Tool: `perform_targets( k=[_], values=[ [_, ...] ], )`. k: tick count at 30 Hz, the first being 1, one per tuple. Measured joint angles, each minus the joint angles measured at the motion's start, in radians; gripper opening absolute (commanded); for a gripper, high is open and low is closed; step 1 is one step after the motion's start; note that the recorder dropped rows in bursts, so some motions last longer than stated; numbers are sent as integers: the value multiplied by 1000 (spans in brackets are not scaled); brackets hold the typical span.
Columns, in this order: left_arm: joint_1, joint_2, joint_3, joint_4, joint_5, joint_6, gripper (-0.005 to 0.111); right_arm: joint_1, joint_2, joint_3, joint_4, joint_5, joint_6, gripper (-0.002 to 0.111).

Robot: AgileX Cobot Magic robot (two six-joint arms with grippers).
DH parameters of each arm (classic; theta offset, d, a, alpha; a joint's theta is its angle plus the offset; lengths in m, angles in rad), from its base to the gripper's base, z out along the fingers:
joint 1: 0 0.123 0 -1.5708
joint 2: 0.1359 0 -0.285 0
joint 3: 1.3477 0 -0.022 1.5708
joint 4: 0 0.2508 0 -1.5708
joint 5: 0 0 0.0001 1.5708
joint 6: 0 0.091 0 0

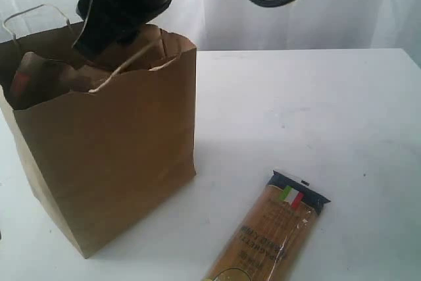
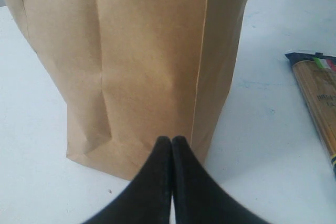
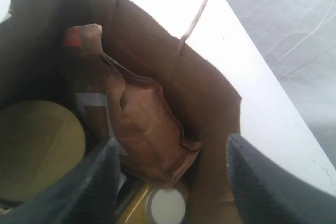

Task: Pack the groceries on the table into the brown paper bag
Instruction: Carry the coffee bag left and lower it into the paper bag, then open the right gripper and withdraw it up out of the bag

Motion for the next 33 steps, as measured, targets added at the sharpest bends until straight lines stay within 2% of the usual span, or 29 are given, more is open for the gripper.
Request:
perform_targets(
  k=[13, 24, 33],
  values=[
    [0, 0, 0, 0, 0, 0, 0, 0, -113, 0, -61, -4, 31, 57],
    [0, 0, 0, 0, 0, 0, 0, 0, -302, 6, -179, 8, 178, 57],
    [0, 0, 0, 0, 0, 0, 0, 0, -470, 129, -296, 83, 283, 57]
  ],
)
